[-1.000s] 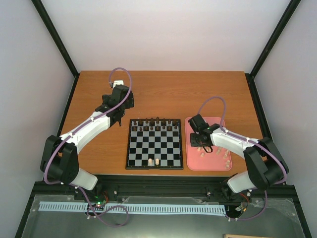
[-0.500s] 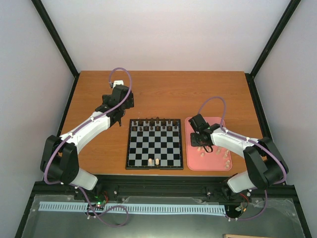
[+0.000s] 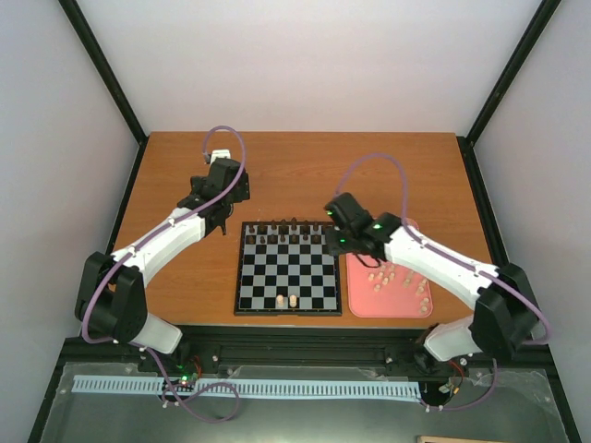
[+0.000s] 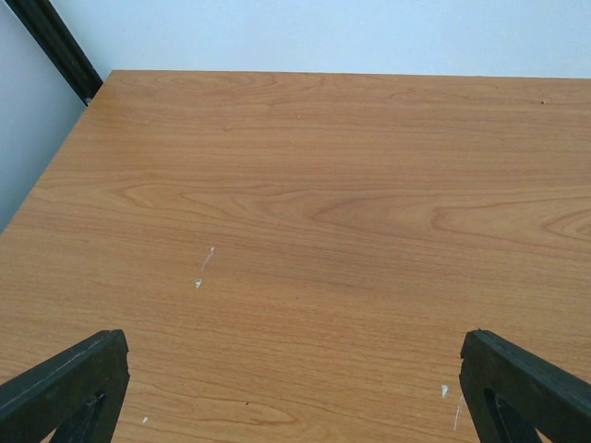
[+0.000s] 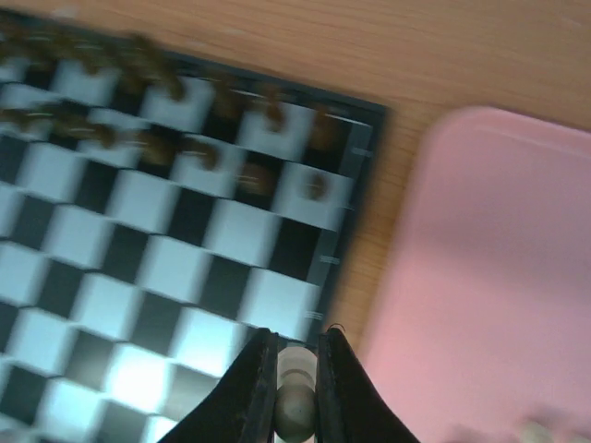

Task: Set up the chess pieces on the board
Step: Pick up the chess piece from the storage box, then place the chess piece on the chessboard.

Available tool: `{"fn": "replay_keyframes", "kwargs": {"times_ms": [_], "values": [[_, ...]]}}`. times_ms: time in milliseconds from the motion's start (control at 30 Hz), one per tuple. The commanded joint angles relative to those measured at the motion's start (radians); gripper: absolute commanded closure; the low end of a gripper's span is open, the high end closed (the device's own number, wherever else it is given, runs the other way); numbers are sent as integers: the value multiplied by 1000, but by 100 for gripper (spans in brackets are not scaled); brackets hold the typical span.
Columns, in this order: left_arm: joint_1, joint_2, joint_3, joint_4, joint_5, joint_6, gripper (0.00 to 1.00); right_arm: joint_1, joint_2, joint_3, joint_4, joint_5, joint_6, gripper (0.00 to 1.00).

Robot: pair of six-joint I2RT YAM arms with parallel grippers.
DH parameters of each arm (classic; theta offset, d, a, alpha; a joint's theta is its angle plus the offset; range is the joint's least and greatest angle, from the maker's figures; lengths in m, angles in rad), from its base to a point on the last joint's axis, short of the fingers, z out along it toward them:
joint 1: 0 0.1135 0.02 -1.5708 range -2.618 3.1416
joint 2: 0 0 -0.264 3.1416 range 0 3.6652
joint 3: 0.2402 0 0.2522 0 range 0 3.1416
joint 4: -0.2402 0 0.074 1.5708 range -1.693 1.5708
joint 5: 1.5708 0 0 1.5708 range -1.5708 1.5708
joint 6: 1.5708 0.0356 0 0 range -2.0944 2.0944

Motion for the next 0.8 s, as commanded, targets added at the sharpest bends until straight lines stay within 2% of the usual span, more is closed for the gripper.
{"fn": "replay_keyframes", "kwargs": {"times_ms": [0,167,467,767], "values": [[-7,-38,31,-1,-9,5,0,167,151,150,-25,-35,-14,96],[-7,-100,10,-7,-24,0,0,290,380,326,-32,-88,-45,96],[-7,-194,-9,-33,-67,-16,0,471,572,581,-98,-126,-60,96],[-7,-271,-31,-42,-79,-17,0,526,721,711,-158,-136,-63,96]]}}
